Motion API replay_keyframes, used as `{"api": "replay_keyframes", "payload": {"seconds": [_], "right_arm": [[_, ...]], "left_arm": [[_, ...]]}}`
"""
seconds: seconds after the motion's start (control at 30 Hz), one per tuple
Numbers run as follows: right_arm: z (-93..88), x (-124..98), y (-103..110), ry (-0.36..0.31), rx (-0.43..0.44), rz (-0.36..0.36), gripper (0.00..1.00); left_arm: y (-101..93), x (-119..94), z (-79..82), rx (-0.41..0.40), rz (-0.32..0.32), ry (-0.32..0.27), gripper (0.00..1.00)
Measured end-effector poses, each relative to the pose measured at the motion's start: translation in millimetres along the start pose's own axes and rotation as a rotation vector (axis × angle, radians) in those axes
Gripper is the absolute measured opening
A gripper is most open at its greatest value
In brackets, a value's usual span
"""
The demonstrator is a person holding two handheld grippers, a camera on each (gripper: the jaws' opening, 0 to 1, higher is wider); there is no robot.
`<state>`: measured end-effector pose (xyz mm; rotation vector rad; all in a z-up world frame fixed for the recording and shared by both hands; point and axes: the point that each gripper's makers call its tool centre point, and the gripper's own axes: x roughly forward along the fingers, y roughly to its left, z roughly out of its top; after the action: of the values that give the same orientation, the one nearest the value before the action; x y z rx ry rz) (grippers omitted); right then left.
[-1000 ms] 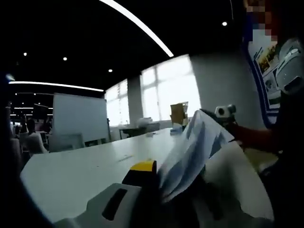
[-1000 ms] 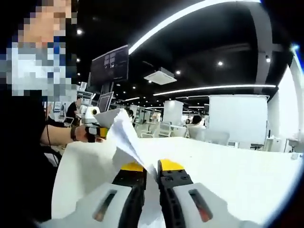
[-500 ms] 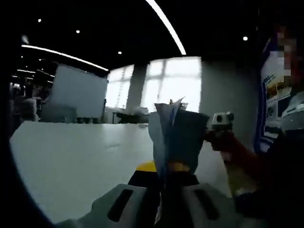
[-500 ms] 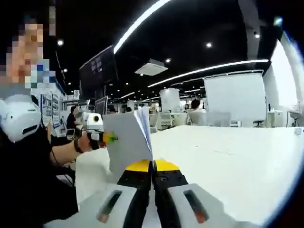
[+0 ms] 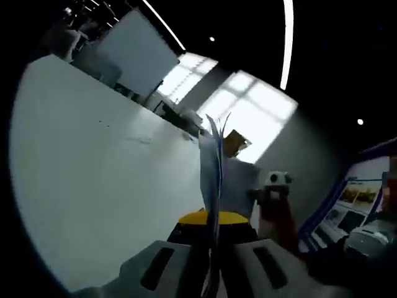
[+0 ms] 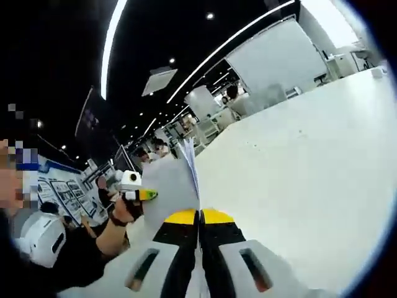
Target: Organize the stack of printing papers by aligning and flattening the scattered papers on the table
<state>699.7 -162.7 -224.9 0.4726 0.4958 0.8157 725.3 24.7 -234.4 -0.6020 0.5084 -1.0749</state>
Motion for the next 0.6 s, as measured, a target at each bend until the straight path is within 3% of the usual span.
{"api": "replay_keyframes", "payload": {"seconds": [0.1, 0.2, 0.3, 0.5, 0.57, 0.6], "right_arm": [[0.3, 9, -16, -0.015, -0.005, -0.053, 0.00], [-1.7, 20, -33, -0.034, -0.070, -0.130, 0.00], [-9.2, 35, -63, -0.016, -0.162, -0.240, 0.00], [-13.9, 55, -93, -0.058, -0.197, -0.265, 0.00], [-12.7, 60, -98, -0.076, -0.206, -0.265, 0.00], [-11.2, 62, -102, -0.088, -0.209, -0.271, 0.00]], "left_arm": [[25.1, 6, -2.2, 0.020, 0.065, -0.017, 0.06], [48.5, 15, -6.7, 0.094, 0.122, -0.008, 0.06], [66.2, 23, -12.7, 0.112, 0.164, -0.002, 0.06], [106.1, 32, -20.5, 0.224, 0.315, 0.017, 0.08], [111.0, 35, -24.3, 0.213, 0.341, 0.030, 0.08], [112.7, 35, -22.0, 0.261, 0.365, 0.030, 0.08]]}}
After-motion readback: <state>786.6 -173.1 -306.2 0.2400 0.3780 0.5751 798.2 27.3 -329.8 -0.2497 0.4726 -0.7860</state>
